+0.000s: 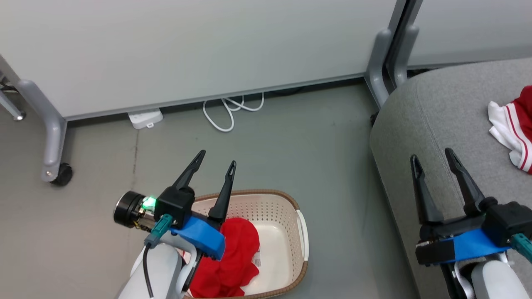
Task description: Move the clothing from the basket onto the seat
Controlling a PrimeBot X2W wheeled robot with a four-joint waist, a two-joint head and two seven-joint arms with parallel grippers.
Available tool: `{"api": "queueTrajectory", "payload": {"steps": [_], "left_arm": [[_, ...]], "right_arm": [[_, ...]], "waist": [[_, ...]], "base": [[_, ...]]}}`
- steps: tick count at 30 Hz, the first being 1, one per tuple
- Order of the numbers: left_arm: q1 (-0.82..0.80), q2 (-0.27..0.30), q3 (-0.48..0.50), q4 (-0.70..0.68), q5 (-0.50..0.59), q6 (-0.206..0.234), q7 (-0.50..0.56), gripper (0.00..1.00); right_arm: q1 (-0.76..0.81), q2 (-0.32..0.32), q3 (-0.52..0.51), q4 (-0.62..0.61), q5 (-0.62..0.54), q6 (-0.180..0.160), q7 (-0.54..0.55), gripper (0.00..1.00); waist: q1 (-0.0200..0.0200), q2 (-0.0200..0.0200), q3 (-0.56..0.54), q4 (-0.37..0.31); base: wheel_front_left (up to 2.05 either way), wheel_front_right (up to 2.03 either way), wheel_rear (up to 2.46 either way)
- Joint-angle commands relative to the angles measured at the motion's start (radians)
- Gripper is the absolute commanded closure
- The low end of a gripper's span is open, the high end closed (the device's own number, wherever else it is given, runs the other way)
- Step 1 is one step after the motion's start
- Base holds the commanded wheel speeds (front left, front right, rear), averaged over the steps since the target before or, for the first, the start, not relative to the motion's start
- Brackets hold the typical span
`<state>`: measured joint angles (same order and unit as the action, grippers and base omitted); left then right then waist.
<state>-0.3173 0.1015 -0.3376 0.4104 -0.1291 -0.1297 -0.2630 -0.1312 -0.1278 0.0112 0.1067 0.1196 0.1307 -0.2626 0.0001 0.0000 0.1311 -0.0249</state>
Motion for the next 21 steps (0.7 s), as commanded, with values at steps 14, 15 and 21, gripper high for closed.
{"api": "queueTrajectory", "payload": {"steps": [14, 15, 21], "left_arm": [[-0.314, 0.085, -0.277, 0.344, -0.064, -0.001, -0.003, 0.00], [-0.329, 0.089, -0.298, 0.372, -0.065, -0.001, -0.003, 0.00], [-0.429, 0.107, -0.422, 0.536, -0.094, -0.001, -0.003, 0.00]], "right_arm": [[-0.239, -0.001, 0.021, -0.055, 0.021, 0.000, -0.003, 0.00], [-0.249, 0.000, 0.023, -0.058, 0.021, 0.000, -0.003, 0.00], [-0.309, 0.002, 0.026, -0.079, 0.018, 0.000, -0.003, 0.00]], "waist": [[-0.0001, 0.0000, 0.331, -0.138], [-0.0001, 0.0000, 0.347, -0.143], [-0.0001, 0.0000, 0.454, -0.166]], "base": [[0.00, 0.00, 0.00], [0.00, 0.00, 0.00], [0.00, 0.00, 0.00]]}}
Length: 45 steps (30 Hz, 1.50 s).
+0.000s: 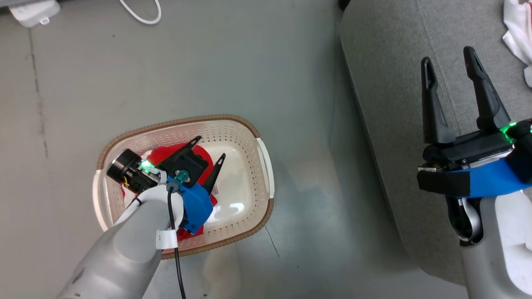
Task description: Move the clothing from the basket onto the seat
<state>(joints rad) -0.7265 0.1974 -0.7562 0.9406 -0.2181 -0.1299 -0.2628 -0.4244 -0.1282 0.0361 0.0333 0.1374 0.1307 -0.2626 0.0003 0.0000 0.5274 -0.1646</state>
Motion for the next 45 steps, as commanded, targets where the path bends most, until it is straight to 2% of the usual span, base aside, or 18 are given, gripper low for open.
{"api": "queueTrajectory", "payload": {"steps": [1, 7, 11, 15, 23, 38, 39, 40, 45], "left_arm": [[-0.036, 0.013, -0.026, 0.034, -0.006, 0.000, -0.003, 0.00], [-0.126, 0.017, -0.138, 0.184, -0.038, -0.001, 0.023, 0.00], [-0.162, 0.020, -0.187, 0.236, -0.054, -0.001, 0.065, 0.00], [-0.225, 0.020, -0.259, 0.292, -0.065, -0.001, 0.156, 0.00], [-0.297, 0.020, -0.313, 0.325, -0.073, -0.001, 0.244, 0.00], [-0.382, 0.039, -0.318, 0.348, -0.099, 0.024, 0.379, 0.00], [-0.382, 0.041, -0.323, 0.348, -0.097, 0.022, 0.393, 0.03], [-0.381, 0.042, -0.328, 0.348, -0.097, 0.019, 0.404, 1.00], [-0.392, 0.032, -0.340, 0.348, -0.105, 0.012, 0.406, 1.00]], "right_arm": [[-0.026, 0.001, 0.002, -0.007, 0.001, 0.000, -0.003, 0.00], [-0.074, -0.006, 0.005, -0.029, 0.001, 0.000, -0.003, 0.00], [-0.091, -0.010, 0.001, -0.042, 0.002, 0.000, -0.003, 0.00], [-0.113, -0.021, -0.012, -0.066, 0.000, 0.000, -0.003, 0.00], [-0.131, -0.042, -0.036, -0.106, -0.001, 0.000, -0.003, 0.00], [-0.139, -0.042, -0.044, -0.161, -0.008, 0.000, -0.003, 0.00], [-0.140, -0.041, -0.045, -0.162, -0.008, 0.000, -0.003, 0.00], [-0.140, -0.040, -0.047, -0.162, -0.007, 0.000, -0.003, 0.00], [-0.145, -0.039, -0.052, -0.159, -0.009, 0.000, -0.003, 0.00]], "waist": [[-0.0003, 0.0000, 0.077, -0.029], [-0.0003, 0.0000, 0.174, -0.045], [-0.0003, 0.0000, 0.218, -0.049], [-0.0003, 0.0000, 0.291, -0.042], [-0.0003, 0.0000, 0.384, -0.034], [-0.0003, 0.0000, 0.503, -0.049], [-0.0003, 0.0000, 0.506, -0.049], [-0.0003, 0.0000, 0.508, -0.049], [-0.0003, 0.0000, 0.510, -0.042]], "base": [[0.00, 0.00, 0.00], [0.00, 0.00, 0.00], [0.00, 0.00, 0.00], [0.00, 0.00, 0.00], [0.00, 0.00, 0.00], [0.00, 0.00, 0.00], [0.00, 0.00, 0.00], [0.00, 0.00, 0.00], [0.00, 0.00, 0.00]]}}
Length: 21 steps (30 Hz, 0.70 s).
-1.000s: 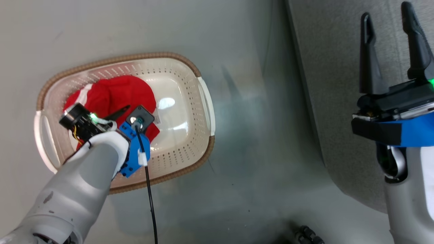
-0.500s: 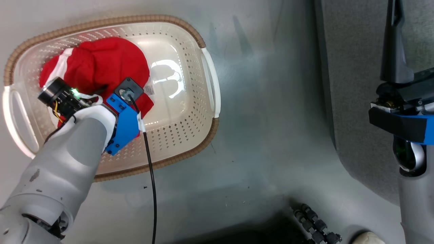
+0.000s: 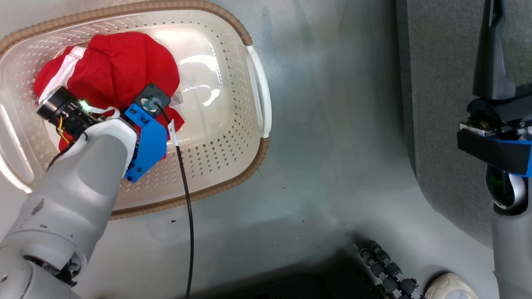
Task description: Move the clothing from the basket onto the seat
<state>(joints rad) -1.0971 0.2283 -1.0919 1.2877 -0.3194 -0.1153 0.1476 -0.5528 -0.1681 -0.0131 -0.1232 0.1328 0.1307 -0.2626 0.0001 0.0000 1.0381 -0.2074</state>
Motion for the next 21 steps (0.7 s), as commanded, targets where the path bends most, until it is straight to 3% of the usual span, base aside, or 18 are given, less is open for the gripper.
{"api": "queueTrajectory", "payload": {"steps": [1, 21], "left_arm": [[-0.021, -0.002, -0.005, 0.001, -0.006, -0.004, -0.006, 1.00], [0.040, -0.120, -0.007, -0.006, -0.081, -0.016, -0.169, 1.00]], "right_arm": [[-0.018, 0.001, -0.003, 0.000, -0.006, 0.000, -0.003, 0.00], [0.017, -0.023, -0.006, 0.029, -0.015, 0.000, -0.003, 0.00]], "waist": [[-0.0001, 0.0000, -0.003, 0.003], [-0.0001, 0.0000, -0.153, 0.075]], "base": [[0.00, 0.00, 0.00], [0.00, 0.00, 0.00]]}}
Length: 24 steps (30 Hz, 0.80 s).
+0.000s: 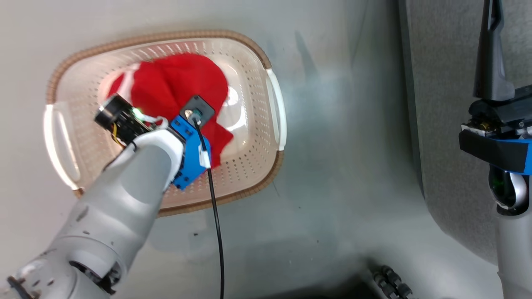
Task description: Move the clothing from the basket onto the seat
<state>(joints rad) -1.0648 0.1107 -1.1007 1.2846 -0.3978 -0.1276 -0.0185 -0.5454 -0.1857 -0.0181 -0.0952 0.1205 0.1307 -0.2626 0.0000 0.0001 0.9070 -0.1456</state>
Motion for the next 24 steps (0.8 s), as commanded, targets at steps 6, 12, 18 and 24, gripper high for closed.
{"api": "queueTrajectory", "payload": {"steps": [6, 12, 18, 24], "left_arm": [[0.046, -0.033, 0.000, -0.028, -0.042, -0.002, -0.083, 1.00], [0.088, -0.048, -0.009, -0.066, -0.095, -0.003, -0.167, 1.00], [0.116, -0.056, -0.011, -0.103, -0.142, -0.003, -0.226, 1.00], [0.141, -0.059, 0.004, -0.152, -0.166, -0.003, -0.246, 1.00]], "right_arm": [[0.038, -0.019, -0.005, 0.025, -0.011, 0.000, -0.003, 0.00], [0.075, -0.026, -0.012, 0.056, -0.008, 0.000, -0.003, 0.00], [0.120, -0.027, -0.024, 0.084, -0.009, 0.000, -0.003, 0.00], [0.171, -0.020, -0.032, 0.111, -0.011, 0.000, -0.003, 0.00]], "waist": [[0.0000, -0.0001, -0.105, 0.051], [0.0000, -0.0001, -0.201, 0.081], [0.0000, -0.0001, -0.298, 0.109], [0.0000, -0.0001, -0.399, 0.130]], "base": [[0.00, 0.00, 0.00], [0.00, 0.00, 0.00], [0.00, 0.00, 0.00], [0.00, 0.00, 0.00]]}}
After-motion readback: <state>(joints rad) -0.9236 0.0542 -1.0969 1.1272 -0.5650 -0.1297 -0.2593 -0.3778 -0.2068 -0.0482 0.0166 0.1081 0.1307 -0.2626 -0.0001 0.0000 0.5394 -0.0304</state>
